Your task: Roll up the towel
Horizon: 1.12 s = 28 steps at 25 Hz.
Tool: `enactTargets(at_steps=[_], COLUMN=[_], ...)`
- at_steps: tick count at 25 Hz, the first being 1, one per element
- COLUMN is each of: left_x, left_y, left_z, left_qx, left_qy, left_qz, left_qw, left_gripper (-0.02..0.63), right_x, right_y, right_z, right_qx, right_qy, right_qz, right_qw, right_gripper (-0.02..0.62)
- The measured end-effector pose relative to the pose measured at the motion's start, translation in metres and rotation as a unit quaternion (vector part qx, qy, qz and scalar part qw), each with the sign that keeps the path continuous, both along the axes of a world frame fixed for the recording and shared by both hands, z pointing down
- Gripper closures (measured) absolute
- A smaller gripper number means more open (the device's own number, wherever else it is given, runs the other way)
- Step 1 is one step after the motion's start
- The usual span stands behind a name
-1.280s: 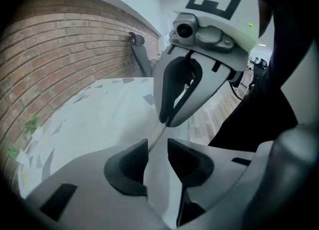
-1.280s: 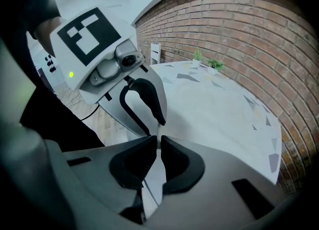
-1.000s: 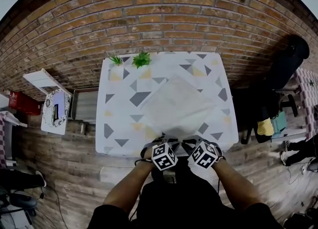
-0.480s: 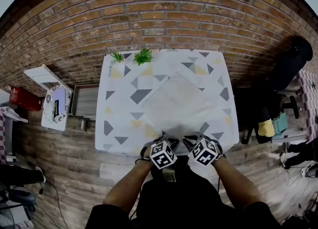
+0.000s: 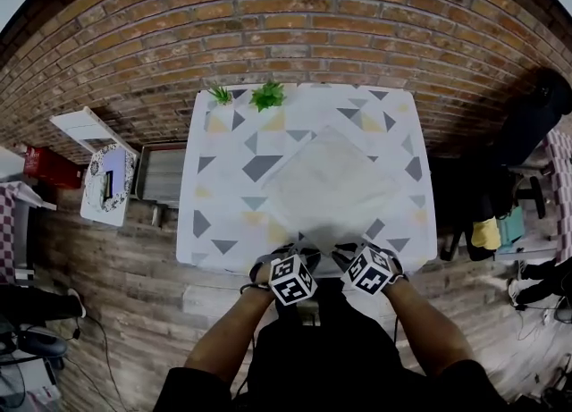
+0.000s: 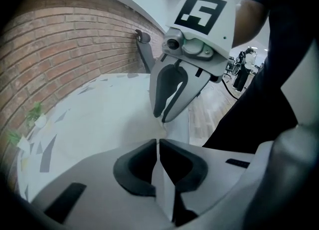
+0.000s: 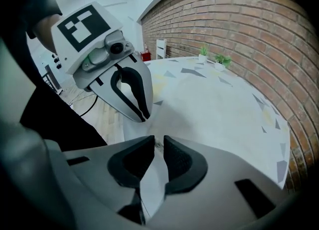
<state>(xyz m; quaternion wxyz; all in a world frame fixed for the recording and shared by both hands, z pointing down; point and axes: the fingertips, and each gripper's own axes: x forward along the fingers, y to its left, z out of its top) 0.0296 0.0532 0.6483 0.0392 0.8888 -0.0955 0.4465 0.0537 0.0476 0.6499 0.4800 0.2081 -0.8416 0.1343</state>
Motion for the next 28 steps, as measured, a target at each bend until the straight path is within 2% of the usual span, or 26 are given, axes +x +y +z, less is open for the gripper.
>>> enactTargets(at_steps=[6, 15, 19, 23, 25, 28], left_x=[0.013, 0.032, 0.034, 0.037, 0.038, 0.037], left_y=[0.006, 0.004, 0.002, -0.002, -0.003, -0.003], left_z=[0.000, 0.011, 0.015, 0.014, 0.014, 0.014], left_qx=[0.043, 0.055, 0.056, 0.048, 0.041, 0.030], left_qy=[-0.016, -0.025, -0.033, -0.028, -0.024, -0.017], left_qz=[0.040, 0.067, 0.071, 0.062, 0.058, 0.049], left_qw=[0.9982, 0.9959, 0.9953, 0.9965, 0.9972, 0.9982], left_gripper=[0.575, 0.575, 0.575, 0.575, 0.575, 0.575], right_x=[-0.003, 0.007, 0.009, 0.017, 0.017, 0.011], right_y=[-0.009, -0.015, -0.015, -0.019, -0.015, -0.001], right_z=[0.008, 0.013, 0.003, -0.008, -0.015, -0.013], right_qx=[-0.005, -0.059, -0.057, -0.020, -0.007, 0.001], right_qy=[0.007, -0.026, -0.035, -0.038, -0.040, -0.030], right_qz=[0.012, 0.081, 0.075, 0.068, 0.045, -0.015], right_qw=[1.000, 0.995, 0.995, 0.997, 0.998, 0.999], right_gripper=[0.529, 0.528, 0.509, 0.506, 0.508, 0.514])
